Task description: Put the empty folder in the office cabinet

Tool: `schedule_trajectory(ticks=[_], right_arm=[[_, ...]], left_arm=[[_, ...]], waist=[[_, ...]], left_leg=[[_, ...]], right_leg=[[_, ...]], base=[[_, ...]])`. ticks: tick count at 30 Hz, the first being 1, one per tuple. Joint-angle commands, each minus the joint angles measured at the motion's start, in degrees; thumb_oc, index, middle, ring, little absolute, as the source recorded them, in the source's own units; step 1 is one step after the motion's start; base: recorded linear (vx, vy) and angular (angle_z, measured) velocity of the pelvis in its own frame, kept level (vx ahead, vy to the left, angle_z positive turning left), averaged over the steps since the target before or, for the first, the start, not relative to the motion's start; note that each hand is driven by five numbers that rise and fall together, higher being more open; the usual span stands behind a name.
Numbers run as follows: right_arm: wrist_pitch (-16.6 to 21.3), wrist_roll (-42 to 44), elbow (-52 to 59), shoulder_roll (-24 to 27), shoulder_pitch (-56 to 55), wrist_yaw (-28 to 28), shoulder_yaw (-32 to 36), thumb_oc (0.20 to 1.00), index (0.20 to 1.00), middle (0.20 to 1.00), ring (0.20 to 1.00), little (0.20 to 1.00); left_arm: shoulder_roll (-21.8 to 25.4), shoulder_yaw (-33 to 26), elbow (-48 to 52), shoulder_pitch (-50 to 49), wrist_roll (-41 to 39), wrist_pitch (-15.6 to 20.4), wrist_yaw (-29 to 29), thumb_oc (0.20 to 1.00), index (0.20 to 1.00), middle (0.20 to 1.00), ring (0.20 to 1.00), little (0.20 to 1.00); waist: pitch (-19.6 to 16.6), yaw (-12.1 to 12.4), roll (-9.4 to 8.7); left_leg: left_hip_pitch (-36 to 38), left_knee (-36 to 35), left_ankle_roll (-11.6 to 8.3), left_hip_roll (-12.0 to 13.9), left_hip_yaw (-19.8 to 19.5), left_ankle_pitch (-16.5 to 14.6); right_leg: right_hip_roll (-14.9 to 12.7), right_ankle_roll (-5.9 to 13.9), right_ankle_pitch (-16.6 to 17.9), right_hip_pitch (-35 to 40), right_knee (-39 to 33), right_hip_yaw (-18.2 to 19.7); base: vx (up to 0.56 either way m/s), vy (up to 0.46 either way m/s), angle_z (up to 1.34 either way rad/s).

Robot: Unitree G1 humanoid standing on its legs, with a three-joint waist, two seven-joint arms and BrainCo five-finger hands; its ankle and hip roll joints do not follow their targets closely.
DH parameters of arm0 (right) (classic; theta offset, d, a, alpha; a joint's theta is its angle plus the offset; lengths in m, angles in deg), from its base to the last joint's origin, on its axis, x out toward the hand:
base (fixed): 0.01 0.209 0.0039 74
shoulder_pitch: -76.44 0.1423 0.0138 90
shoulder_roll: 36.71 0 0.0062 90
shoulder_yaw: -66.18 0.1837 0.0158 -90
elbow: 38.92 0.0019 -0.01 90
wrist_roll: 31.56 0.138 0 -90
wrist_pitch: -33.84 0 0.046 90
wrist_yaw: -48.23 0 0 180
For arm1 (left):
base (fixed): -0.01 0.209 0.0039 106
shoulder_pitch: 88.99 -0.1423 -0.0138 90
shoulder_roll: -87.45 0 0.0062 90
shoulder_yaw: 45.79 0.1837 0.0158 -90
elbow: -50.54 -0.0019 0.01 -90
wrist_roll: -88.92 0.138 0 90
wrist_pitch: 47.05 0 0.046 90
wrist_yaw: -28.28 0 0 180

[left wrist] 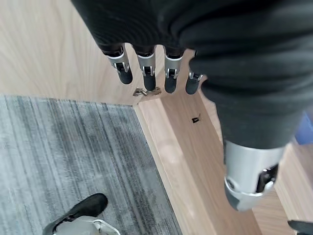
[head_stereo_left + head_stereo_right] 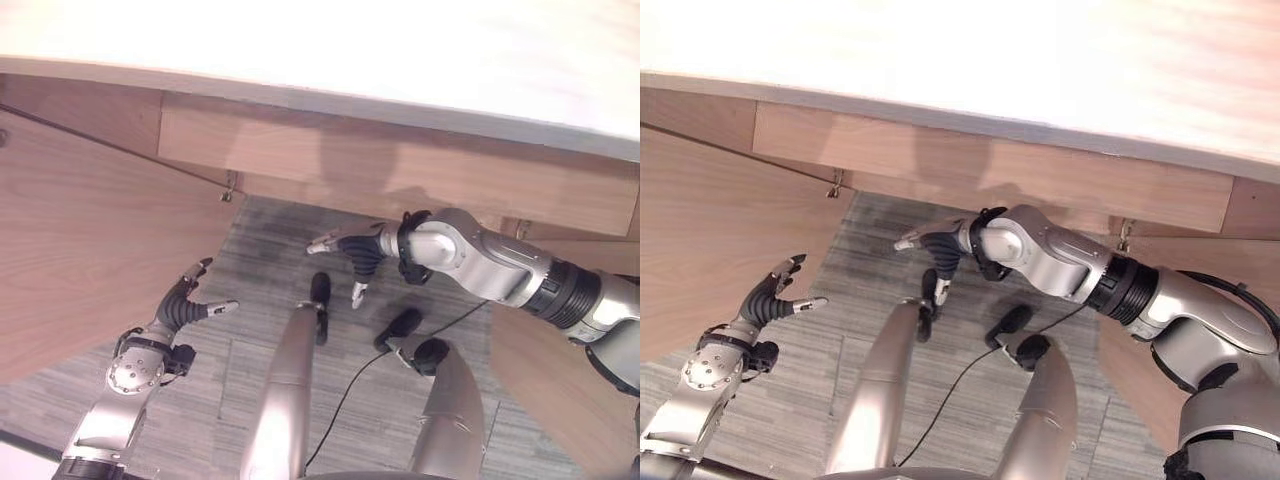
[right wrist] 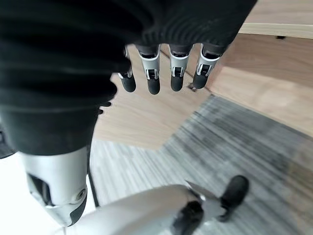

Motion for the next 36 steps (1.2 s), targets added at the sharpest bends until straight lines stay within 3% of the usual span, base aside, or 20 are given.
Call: schedule_trajectory(ticks=[1,5,6,10,11,14,15,16,17,20,21,24,27,28,29,30,33,34,36], right_arm=[[1.2,-16.2,-7.3,-2.3,3.2,5.0,-1.2,1.0,1.0,1.0,1.0,1.0],[2.0,-26.8,-16.6,-8.5,-0.2,5.7,-2.3,1.0,1.0,1.0,1.0,1.0],[1.6,-28.2,-23.4,-12.0,-3.8,6.8,-2.9,1.0,1.0,1.0,1.0,1.0],[1.0,-27.3,-36.3,-17.7,-9.9,9.4,-3.3,1.0,1.0,1.0,1.0,1.0],[0.2,-24.8,-45.8,-22.1,-14.4,11.6,-2.1,1.0,1.0,1.0,1.0,1.0],[-0.3,-22.1,-55.0,-26.5,-18.5,15.4,0.6,1.0,1.0,1.0,1.0,1.0],[-0.3,-19.1,-60.1,-29.3,-22.4,18.4,3.5,1.0,1.0,1.0,1.0,1.0],[-0.3,-19.1,-60.1,-29.3,-22.4,18.4,3.5,1.0,1.0,1.0,1.0,1.0],[0.1,-14.6,-63.3,-30.9,-26.7,19.9,7.0,1.0,1.0,1.0,1.0,1.0],[0.6,-10.4,-63.7,-30.8,-28.9,21.6,9.9,1.0,1.0,1.0,1.0,1.0],[1.2,-6.0,-67.7,-29.8,-34.8,24.1,16.6,1.0,1.0,1.0,1.0,1.0],[1.1,-3.0,-70.4,-29.3,-37.0,25.7,20.7,1.0,1.0,1.0,1.0,1.0],[1.3,-0.5,-73.7,-28.6,-39.6,28.0,25.2,1.0,1.0,1.0,1.0,1.0],[1.3,-0.5,-73.7,-28.6,-39.6,28.0,25.2,1.0,1.0,1.0,1.0,1.0],[1.3,0.7,-74.3,-28.2,-40.4,29.3,26.8,1.0,1.0,1.0,1.0,1.0],[1.4,1.4,-74.3,-28.0,-41.3,29.6,27.5,1.0,1.0,1.0,1.0,1.0],[1.7,3.6,-74.4,-27.7,-43.4,29.7,29.8,1.0,1.0,1.0,1.0,1.0],[2.0,5.2,-74.6,-27.1,-46.2,29.3,32.3,1.0,1.0,1.0,1.0,1.0],[2.1,6.0,-74.8,-26.8,-47.5,29.4,33.9,1.0,1.0,1.0,1.0,1.0]], left_arm=[[1.0,-1.1,-2.7,0.5,1.6,-0.2,-2.3,1.0,1.0,1.0,1.0,1.0],[2.1,1.2,-8.3,2.3,4.1,-1.1,-3.2,1.0,1.0,1.0,1.0,1.0],[2.3,2.7,-13.1,3.3,4.9,-1.2,-3.4,1.0,1.0,1.0,1.0,1.0],[1.1,6.1,-21.9,5.1,6.0,-0.9,-3.3,1.0,1.0,1.0,1.0,1.0],[-0.6,8.6,-28.0,6.2,6.9,-0.7,-2.8,1.0,1.0,1.0,1.0,1.0],[-4.0,11.1,-36.8,7.7,4.9,-0.4,-2.5,1.0,1.0,1.0,1.0,1.0],[-9.1,11.7,-47.3,8.8,-0.9,-0.5,-1.6,1.0,1.0,1.0,1.0,1.0],[-9.1,11.7,-47.4,8.8,-0.9,-0.5,-1.6,1.0,1.0,1.0,1.0,1.0],[-15.2,11.3,-58.7,9.9,-8.3,-0.4,-0.9,1.0,1.0,1.0,1.0,1.0],[-17.3,11.9,-61.4,10.6,-10.2,0.0,-1.1,1.0,1.0,1.0,1.0,1.0],[-21.5,12.4,-67.6,9.3,-9.8,0.6,0.0,1.0,1.0,1.0,1.0,1.0],[-23.1,11.6,-71.0,8.9,-11.0,0.6,-0.1,1.0,1.0,1.0,1.0,1.0],[-24.8,10.4,-74.0,9.0,-11.2,0.5,-0.3,1.0,1.0,1.0,1.0,1.0],[-24.8,10.4,-74.1,9.1,-11.2,0.5,-0.3,1.0,1.0,1.0,1.0,1.0],[-25.5,9.5,-75.5,9.2,-10.7,0.7,-0.8,1.0,1.0,1.0,1.0,1.0],[-25.7,9.2,-76.2,8.9,-10.1,0.8,-0.9,1.0,1.0,1.0,1.0,1.0],[-26.2,8.0,-78.5,8.9,-9.4,0.7,-1.2,1.0,1.0,1.0,1.0,1.0],[-26.8,7.5,-80.5,8.6,-7.8,0.4,-0.7,1.0,1.0,1.0,1.0,1.0],[-26.8,7.7,-81.0,8.6,-6.3,0.3,-0.5,1.0,1.0,1.0,1.0,1.0]], waist=[[-0.9,1.1,-0.27],[-1.4,0.8,-0.93],[-2.0,0.6,-1.51],[-2.8,0.6,-2.0],[-3.5,0.5,-1.85],[-4.0,0.2,-1.42],[-4.9,-0.3,-0.88],[-4.8,-0.3,-0.84],[-6.1,-1.2,-0.4],[-6.7,-1.8,-0.06],[-9.2,-3.0,1.3],[-10.2,-3.3,1.84],[-10.4,-3.8,1.09],[-10.4,-3.7,1.14],[-10.8,-3.7,0.53],[-11.2,-3.7,0.3],[-12.3,-4.4,0.29],[-13.9,-5.8,0.84],[-14.7,-6.7,1.21]], left_leg=[[5.0,-8.4,-2.7,3.3,0.4,1.8],[12.6,-18.5,-4.07,2.3,1.3,6.3],[17.9,-24.6,-5.2,1.9,2.2,9.7],[25.1,-32.0,-6.01,2.1,2.9,13.3],[29.2,-35.4,-6.0,2.3,3.4,14.4],[33.1,-37.8,-6.08,2.7,4.1,15.3],[36.1,-39.0,-5.91,3.0,4.7,15.4],[36.2,-39.0,-5.92,3.0,4.7,15.4],[38.2,-39.1,-6.2,3.4,5.1,15.7],[39.4,-39.3,-6.54,3.8,5.4,15.9],[43.8,-39.3,-6.98,4.9,6.3,15.7],[45.8,-39.1,-7.12,5.3,6.7,15.7],[47.1,-28.4,-6.42,6.0,7.5,10.0],[47.0,-28.0,-6.43,6.1,7.5,9.7],[47.5,-21.8,-5.15,5.4,5.5,5.6],[47.9,-20.5,-4.65,4.6,4.2,4.0],[49.7,-20.4,-4.2,3.4,2.7,1.6],[53.1,-25.0,-3.57,2.2,2.8,-0.4],[54.6,-27.5,-3.66,1.9,3.4,-0.2]], right_leg=[[-0.4,10.19,9.5,7.2,-12.0,3.3],[3.0,10.74,12.7,13.5,-20.7,2.1],[5.6,10.98,14.3,18.1,-26.4,1.2],[9.3,11.13,16.3,24.6,-33.7,0.4],[11.0,11.14,16.9,28.1,-36.9,0.7],[12.5,11.02,17.4,31.4,-39.4,1.0],[13.6,10.74,17.7,34.5,-41.6,1.4],[13.7,10.74,17.8,34.6,-41.7,1.4],[14.6,10.39,17.6,37.1,-43.5,1.5],[15.2,10.31,17.8,38.6,-44.5,1.5],[16.4,9.94,17.0,44.1,-47.3,1.2],[16.7,9.64,16.4,46.3,-48.1,1.3],[16.9,8.71,16.0,49.1,-48.9,2.3],[17.0,8.7,16.0,49.1,-48.9,2.3],[16.7,8.45,16.0,49.4,-49.0,3.7],[16.8,8.48,16.0,49.7,-49.0,4.4],[17.0,8.87,16.0,50.2,-49.0,5.4],[17.2,9.35,16.4,50.5,-49.0,5.8],[16.9,9.67,16.9,50.5,-49.0,5.8]], base=[[-0.02,-0.016,-0.1],[0.01,-0.06,-0.15],[0.04,-0.105,-0.17],[0.03,-0.095,-0.15],[0.02,-0.036,-0.15],[0.02,-0.045,-0.21],[0.0,-0.03,-0.22],[0.01,-0.052,-0.2],[0.02,-0.027,-0.26],[0.04,-0.057,-0.1],[0.08,-0.03,-0.1],[0.07,-0.04,0.03],[-0.02,-0.05,-0.05],[-0.03,0.0,-0.17],[-0.01,0.022,-0.29],[0.0,0.047,-0.51],[0.03,0.087,-0.26],[0.02,0.159,0.02],[0.0,0.209,-0.03]])
